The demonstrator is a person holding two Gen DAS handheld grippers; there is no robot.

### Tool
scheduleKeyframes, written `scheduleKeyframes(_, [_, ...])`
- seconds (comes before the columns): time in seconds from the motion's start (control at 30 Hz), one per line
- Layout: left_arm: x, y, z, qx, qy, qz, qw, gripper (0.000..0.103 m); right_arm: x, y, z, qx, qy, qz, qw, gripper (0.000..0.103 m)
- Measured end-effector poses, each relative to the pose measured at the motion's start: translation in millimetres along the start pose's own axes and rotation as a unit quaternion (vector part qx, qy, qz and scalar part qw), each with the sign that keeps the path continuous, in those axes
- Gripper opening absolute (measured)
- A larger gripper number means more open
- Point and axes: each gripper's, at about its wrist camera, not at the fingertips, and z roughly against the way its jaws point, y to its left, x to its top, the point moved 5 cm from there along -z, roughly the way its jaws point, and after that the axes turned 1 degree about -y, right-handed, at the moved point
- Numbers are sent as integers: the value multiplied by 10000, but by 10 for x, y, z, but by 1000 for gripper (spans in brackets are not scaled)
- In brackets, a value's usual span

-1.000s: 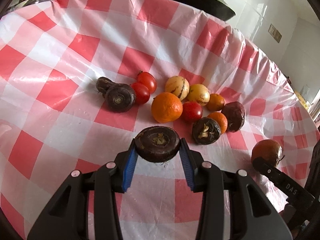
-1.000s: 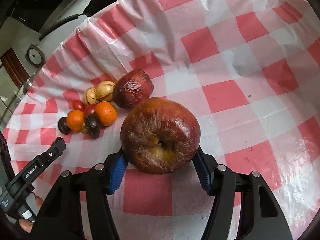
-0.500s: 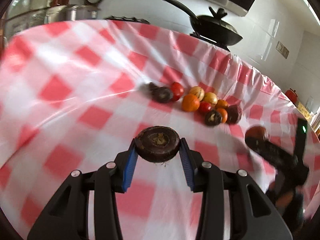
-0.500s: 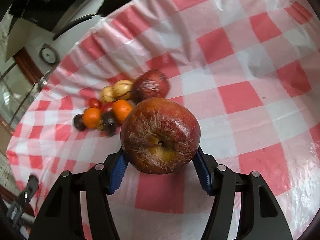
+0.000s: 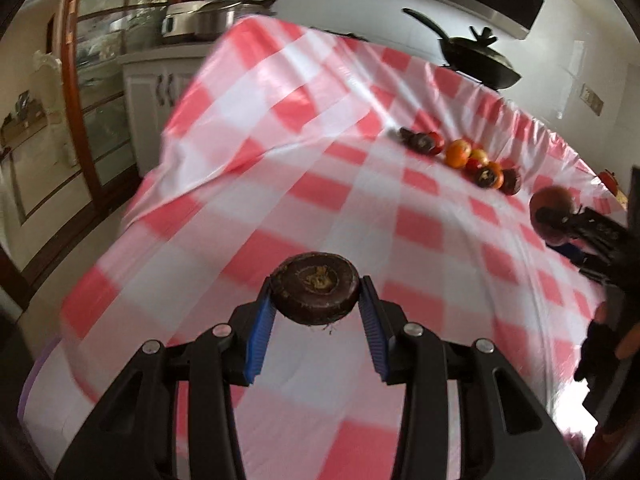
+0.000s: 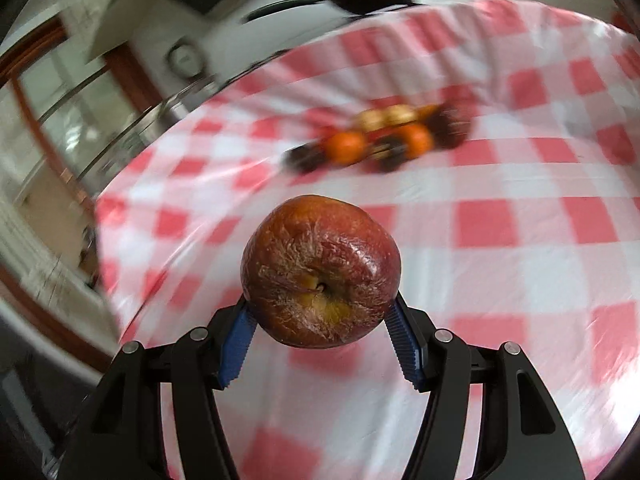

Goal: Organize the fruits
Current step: 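Lift both held fruits and carry them toward the white box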

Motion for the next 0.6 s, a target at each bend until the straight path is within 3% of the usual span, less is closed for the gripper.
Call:
scheduleKeyframes(0.3, [-280, 512, 330, 199, -107, 343, 9992, 42, -638, 1166, 56, 618, 303, 1146, 9910, 60])
scheduleKeyframes(0.5, [-447, 886, 547, 345, -179, 601, 9974, 42, -1182, 1824, 44, 966, 649, 1927, 9743, 61])
scheduleKeyframes(0.6, [-567, 1082, 644, 446, -180, 738, 9961, 42, -1490, 2175, 96, 1244, 749, 2420, 9594, 60])
